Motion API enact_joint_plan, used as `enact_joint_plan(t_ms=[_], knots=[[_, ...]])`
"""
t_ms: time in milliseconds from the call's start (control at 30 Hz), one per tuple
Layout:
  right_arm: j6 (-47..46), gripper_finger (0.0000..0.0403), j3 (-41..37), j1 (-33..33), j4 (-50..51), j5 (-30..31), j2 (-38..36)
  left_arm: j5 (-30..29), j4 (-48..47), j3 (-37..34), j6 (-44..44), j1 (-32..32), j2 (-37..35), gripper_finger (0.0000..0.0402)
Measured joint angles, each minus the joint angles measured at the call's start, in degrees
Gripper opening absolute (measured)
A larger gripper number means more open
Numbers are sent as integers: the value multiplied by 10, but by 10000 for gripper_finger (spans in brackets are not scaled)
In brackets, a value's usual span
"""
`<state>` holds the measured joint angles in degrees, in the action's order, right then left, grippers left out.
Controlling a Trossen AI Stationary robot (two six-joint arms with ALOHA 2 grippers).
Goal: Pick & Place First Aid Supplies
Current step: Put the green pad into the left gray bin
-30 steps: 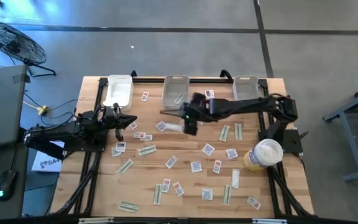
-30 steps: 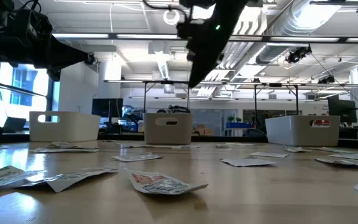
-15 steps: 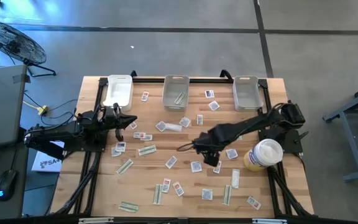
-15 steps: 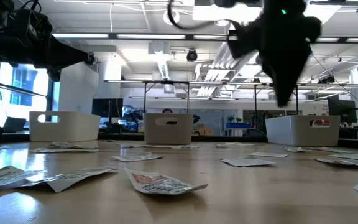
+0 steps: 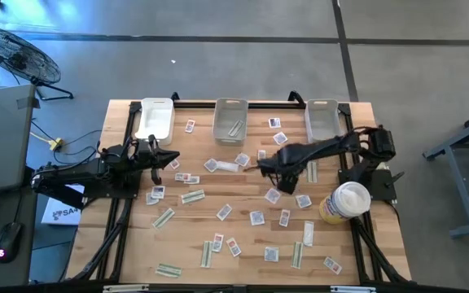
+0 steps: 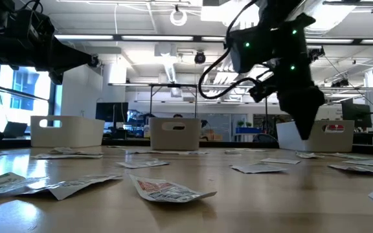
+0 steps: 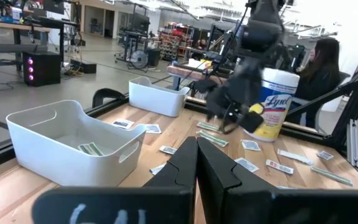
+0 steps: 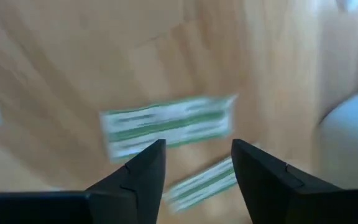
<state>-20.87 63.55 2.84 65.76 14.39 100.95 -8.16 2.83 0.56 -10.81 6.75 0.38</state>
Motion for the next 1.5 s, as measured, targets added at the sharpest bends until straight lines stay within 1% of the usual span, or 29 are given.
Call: enact_joint_plan(t_ms=[67,133,200,300,500,633,833,1100,1367,1500], knots=[[103,170,0,20,-9,2,0,0,0,0,0,0,0,1],[180,164,0,36,-16,1,0,0,0,0,0,0,0,1],[225,157,0,50,-20,1,0,0,0,0,0,0,0,1],[260,147,0,65,-31,-8,0,0,0,0,0,0,0,1],[279,134,-2,82,-55,-13,0,0,0,0,0,0,0,1],[299,134,-32,89,-86,-28,0,0,0,0,0,0,0,1],[289,133,-65,87,-95,-9,1,0,0,0,0,0,0,1],[289,133,-78,99,-122,-18,0,0,0,0,0,0,0,1],[319,133,-81,103,-152,-31,0,0,0,0,0,0,0,1],[319,124,-81,113,-152,-36,0,0,0,0,0,0,0,1]])
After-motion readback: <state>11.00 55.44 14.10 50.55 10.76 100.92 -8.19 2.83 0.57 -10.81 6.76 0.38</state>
